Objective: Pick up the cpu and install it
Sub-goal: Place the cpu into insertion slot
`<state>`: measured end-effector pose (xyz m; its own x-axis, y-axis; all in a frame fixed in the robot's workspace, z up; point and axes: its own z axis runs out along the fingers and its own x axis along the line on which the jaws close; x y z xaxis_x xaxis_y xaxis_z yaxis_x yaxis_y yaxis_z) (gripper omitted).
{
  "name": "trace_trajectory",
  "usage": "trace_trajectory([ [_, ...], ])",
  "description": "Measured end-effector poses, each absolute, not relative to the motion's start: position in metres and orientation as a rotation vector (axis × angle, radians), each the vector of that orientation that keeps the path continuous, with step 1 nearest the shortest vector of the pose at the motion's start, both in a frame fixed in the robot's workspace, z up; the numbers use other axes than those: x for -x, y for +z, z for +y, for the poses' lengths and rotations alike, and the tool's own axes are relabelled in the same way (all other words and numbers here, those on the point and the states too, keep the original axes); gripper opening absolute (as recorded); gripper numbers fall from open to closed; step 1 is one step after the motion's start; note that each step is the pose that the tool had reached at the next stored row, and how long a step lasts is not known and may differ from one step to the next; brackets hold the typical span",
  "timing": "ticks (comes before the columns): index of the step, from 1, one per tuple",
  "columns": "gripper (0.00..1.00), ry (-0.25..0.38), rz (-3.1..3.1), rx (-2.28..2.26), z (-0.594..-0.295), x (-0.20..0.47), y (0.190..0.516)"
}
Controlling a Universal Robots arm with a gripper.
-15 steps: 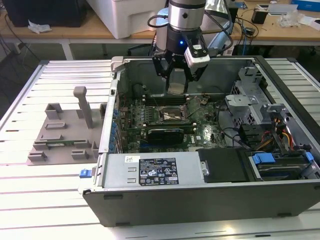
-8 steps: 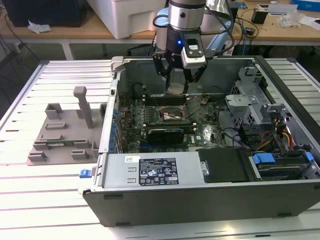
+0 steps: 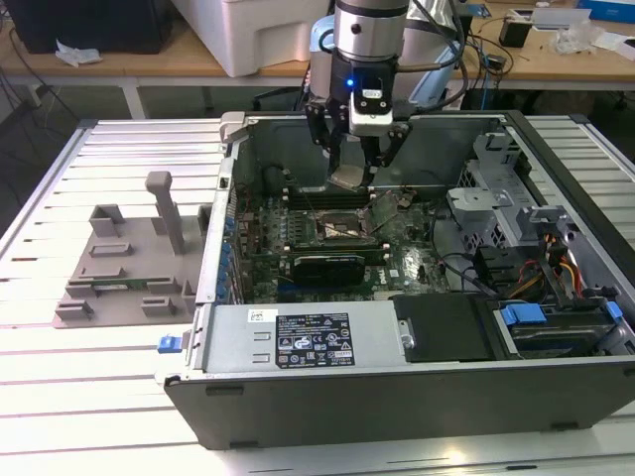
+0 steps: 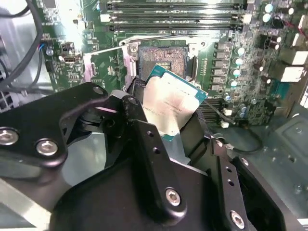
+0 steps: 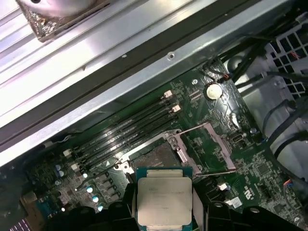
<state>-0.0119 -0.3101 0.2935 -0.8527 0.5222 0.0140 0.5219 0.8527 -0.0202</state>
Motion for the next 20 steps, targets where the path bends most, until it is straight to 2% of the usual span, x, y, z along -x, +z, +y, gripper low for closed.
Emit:
trace_trajectory([
  [20, 0.54, 0.047, -2.766, 1.452, -0.31, 0.0117, 0.2929],
])
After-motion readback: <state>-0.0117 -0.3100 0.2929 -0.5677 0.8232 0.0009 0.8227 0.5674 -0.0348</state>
